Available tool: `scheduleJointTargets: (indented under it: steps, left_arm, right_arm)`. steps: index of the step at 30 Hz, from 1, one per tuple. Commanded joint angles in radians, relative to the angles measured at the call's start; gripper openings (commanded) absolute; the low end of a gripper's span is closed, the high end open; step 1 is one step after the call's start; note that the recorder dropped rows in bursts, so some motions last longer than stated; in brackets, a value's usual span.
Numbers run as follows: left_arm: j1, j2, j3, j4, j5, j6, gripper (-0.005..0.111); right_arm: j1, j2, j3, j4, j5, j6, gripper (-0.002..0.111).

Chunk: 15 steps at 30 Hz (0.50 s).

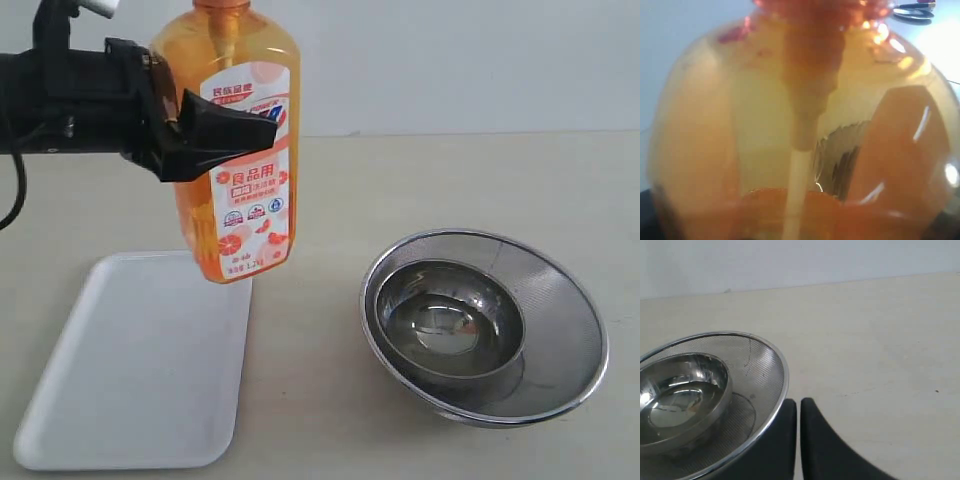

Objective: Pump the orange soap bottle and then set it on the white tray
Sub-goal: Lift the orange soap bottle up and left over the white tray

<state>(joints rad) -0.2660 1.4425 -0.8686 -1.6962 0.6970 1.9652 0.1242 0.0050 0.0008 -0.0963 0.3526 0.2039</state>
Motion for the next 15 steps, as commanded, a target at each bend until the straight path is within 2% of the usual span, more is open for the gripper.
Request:
scheduleJointTargets:
  steps: [1, 9, 15]
  left_arm:
    - [-0.039, -0.14, 0.057, -0.048, -0.155, -0.067, 0.005]
    - [-0.151, -0.196, 0.041, -0.048, -0.425, -0.183, 0.005]
    - [-0.224, -0.162, 0.029, -0.048, -0.5, -0.226, 0.005]
  right_arm:
    - [-0.004, -0.005, -0.001, -0.005, -0.01, -0.001, 0.0]
    - [-0.004, -0.005, -0.001, -0.005, -0.01, -0.001, 0.0]
    - [-0.004, -0.005, -0.001, -0.005, -0.01, -0.001, 0.0]
